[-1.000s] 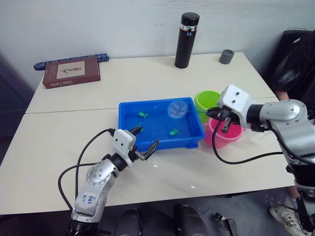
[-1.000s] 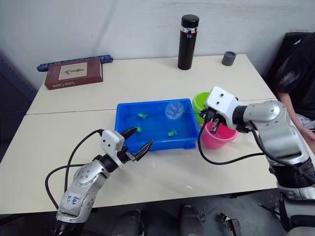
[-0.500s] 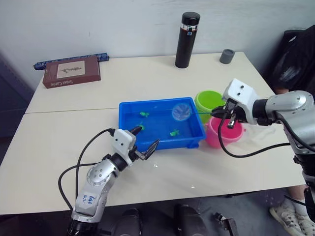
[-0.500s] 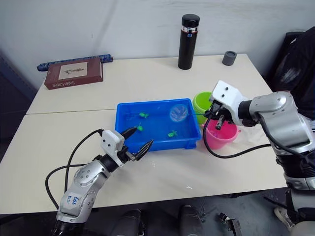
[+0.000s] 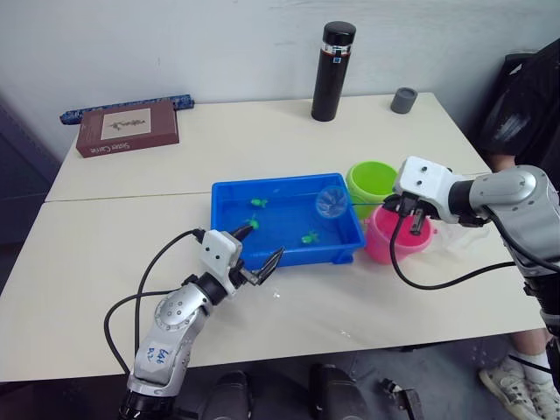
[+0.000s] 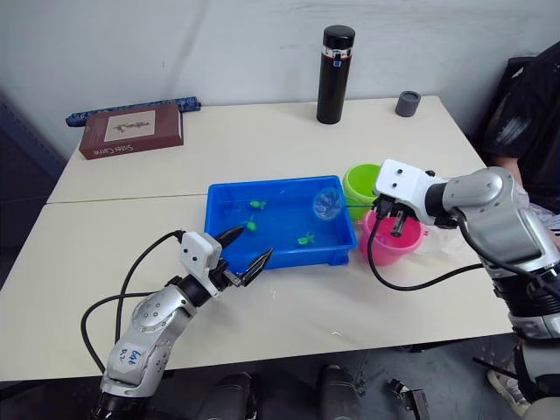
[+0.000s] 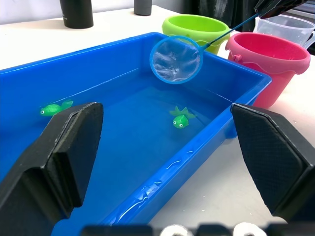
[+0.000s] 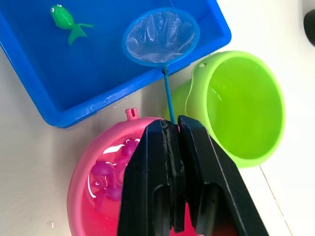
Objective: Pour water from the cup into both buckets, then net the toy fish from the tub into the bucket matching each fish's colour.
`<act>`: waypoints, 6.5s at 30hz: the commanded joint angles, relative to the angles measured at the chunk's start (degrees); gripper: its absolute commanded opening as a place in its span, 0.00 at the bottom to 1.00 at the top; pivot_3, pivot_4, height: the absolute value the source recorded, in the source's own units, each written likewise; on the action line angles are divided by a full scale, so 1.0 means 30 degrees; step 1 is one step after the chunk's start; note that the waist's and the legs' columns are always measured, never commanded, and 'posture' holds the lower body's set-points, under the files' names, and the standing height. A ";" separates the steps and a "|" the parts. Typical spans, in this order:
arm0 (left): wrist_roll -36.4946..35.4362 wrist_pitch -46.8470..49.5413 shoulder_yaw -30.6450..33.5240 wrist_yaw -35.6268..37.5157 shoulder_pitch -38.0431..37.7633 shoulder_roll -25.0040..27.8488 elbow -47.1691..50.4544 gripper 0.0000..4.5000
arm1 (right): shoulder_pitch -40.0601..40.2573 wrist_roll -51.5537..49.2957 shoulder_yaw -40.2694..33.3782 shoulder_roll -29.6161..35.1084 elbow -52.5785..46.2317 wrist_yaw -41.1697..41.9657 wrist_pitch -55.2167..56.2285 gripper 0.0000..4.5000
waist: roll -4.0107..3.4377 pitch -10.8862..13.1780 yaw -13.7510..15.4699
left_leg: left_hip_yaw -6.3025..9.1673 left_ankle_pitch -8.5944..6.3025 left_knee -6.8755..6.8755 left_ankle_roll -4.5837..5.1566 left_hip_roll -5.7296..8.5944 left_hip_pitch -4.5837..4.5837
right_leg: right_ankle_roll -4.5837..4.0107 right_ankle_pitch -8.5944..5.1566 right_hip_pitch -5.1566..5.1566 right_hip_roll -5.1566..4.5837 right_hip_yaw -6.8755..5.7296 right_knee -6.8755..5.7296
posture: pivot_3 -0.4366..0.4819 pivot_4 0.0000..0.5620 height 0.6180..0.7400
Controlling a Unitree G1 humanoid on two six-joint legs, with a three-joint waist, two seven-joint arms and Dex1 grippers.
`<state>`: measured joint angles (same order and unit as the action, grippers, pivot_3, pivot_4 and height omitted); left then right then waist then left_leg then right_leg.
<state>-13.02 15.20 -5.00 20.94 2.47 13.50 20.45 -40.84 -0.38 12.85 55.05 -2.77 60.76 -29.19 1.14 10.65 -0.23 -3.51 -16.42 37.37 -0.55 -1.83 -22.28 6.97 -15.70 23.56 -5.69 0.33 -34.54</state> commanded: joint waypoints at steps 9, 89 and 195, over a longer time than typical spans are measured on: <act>0.0137 -0.0389 -0.0084 -0.0249 -0.0080 -0.0239 0.0950 0.99 | 0.0935 0.0048 0.0219 0.0172 -0.1887 0.1172 -0.0295 0.00 | 0.0000 0.0000 0.0029 | 0.0000 -0.0001 0.0000 0.0000 0.0000 -0.0004 | 0.0002 0.0001 0.0002 -0.0004 0.0000 0.0004 | 0.48 0.27 1.00; 0.0273 -0.0325 -0.0241 -0.0476 0.0143 -0.0585 0.0837 0.99 | 0.2058 -0.2261 0.1600 -0.2544 -0.5189 -0.2244 -0.2680 0.00 | 0.0001 0.0000 0.0018 | 0.0012 -0.0008 -0.0017 0.0006 -0.0006 -0.0019 | 0.0005 0.0003 0.0005 0.0007 -0.0012 0.0041 | 0.48 0.27 1.00; 0.0291 0.0255 0.1150 -0.0235 0.0108 0.0244 0.1235 0.99 | 0.6010 -0.1277 -0.7027 0.0745 -0.3848 -0.7313 -0.0915 0.00 | 0.0000 0.0000 0.0003 | -0.0008 -0.0024 -0.0047 0.0025 0.0000 -0.0033 | 0.0010 0.0006 0.0007 0.0000 -0.0002 0.0107 | 0.48 0.27 1.00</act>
<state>-12.11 17.01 -1.24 20.13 2.76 14.31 22.52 -22.90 -6.50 -7.41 55.82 -14.27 40.01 -35.39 1.14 10.65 -0.22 -3.54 -16.49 37.23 -0.47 -1.83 -22.38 7.00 -15.68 23.58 -5.69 0.32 -34.21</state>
